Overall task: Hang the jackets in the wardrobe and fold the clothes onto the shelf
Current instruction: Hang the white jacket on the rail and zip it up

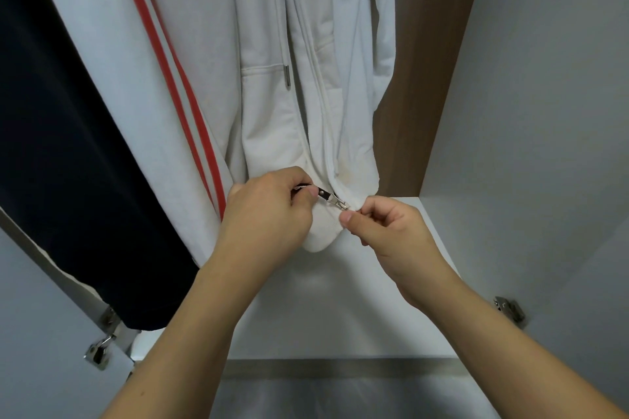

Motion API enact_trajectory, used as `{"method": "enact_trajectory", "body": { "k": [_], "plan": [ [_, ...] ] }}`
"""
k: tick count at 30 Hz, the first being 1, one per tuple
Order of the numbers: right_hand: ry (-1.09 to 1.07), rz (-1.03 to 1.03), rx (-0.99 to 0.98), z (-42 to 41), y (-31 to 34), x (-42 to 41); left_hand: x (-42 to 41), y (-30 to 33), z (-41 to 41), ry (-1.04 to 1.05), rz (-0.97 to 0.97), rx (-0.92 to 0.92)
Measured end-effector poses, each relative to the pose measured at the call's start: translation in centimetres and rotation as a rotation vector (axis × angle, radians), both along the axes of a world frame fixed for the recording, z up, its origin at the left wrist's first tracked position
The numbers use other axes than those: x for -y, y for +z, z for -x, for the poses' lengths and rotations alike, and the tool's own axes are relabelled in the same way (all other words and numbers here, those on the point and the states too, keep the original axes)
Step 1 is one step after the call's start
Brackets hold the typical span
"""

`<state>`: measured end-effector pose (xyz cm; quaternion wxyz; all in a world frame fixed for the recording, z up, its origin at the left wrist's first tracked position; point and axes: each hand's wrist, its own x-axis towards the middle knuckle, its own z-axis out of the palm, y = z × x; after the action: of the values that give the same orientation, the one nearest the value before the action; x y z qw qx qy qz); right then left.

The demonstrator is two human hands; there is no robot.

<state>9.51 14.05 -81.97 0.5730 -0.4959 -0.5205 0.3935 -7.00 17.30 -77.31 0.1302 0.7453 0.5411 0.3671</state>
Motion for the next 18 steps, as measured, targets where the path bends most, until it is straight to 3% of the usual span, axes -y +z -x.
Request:
{"method": "enact_trajectory", "body": {
  "k": [9,15,18],
  "plan": [
    [-0.070,-0.066,-0.007,-0.2,-0.5,0.2,-1.3,-0.5,-0.4,0.235,-0.085,-0.051],
    [-0.053,0.014,-0.118,-0.6,-1.0,-0.1,-0.7,0.0,-0.2,-0.008,-0.161,0.061],
    [-0.077,0.030,-0.177,-0.2,-1.2,-0.7,-0.3,0.1,-0.7,-0.095,-0.175,0.029]
  ]
}}
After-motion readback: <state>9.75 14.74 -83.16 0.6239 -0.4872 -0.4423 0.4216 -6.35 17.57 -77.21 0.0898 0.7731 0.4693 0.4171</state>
